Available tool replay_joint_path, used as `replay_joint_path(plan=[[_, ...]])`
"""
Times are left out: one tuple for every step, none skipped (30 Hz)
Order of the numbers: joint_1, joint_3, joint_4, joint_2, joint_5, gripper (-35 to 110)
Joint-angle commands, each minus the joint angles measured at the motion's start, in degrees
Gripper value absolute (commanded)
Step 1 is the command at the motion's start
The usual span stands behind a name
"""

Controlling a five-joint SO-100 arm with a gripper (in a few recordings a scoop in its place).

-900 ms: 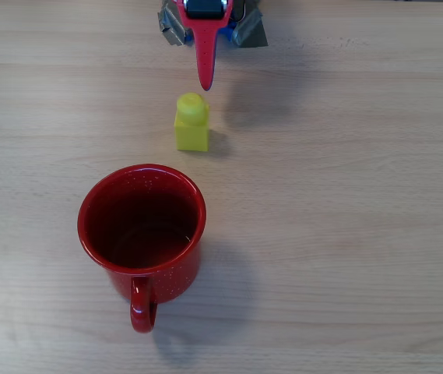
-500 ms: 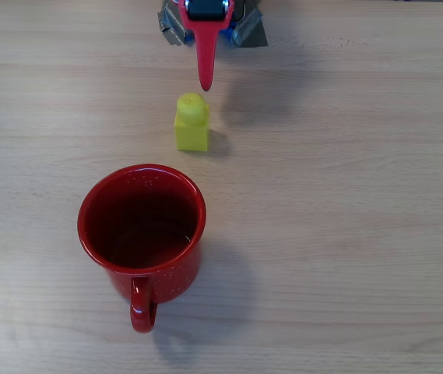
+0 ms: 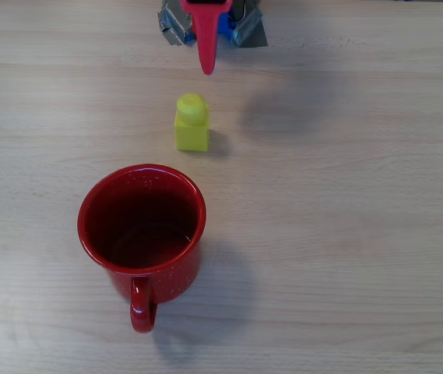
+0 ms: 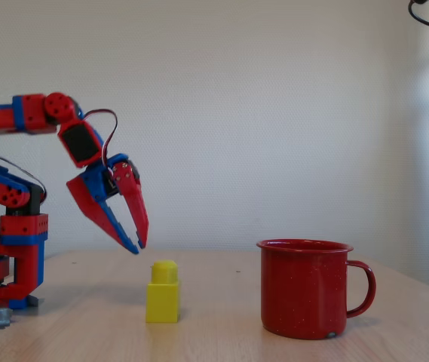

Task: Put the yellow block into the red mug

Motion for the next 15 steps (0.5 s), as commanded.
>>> replay_joint_path(plan=[[-0.18,-9.32,2.72,-4.92,2.46,0],[-0.18,-11.34,3.69,-6.86,2.81,0],[-0.09,-13.27,4.75,-8.7,3.16,0],[-0.09,-15.12,5.71,-10.55,3.52,0],[0.0,-16.79,6.77,-12.39,3.78,0],[0.18,-18.63,7.73,-14.33,3.87,0],[0.44,-20.39,8.79,-16.17,3.87,0],[0.88,-22.24,9.49,-18.02,3.96,0],[1.49,-23.91,9.84,-19.78,3.96,0],[2.11,-25.58,9.93,-21.27,3.87,0],[2.81,-27.33,9.93,-22.68,3.87,0],[3.34,-28.74,9.76,-24.08,3.6,0],[3.78,-29.79,9.23,-25.4,2.9,0],[4.22,-30.5,8.35,-26.54,2.11,0],[4.57,-30.85,7.38,-27.69,1.14,0]])
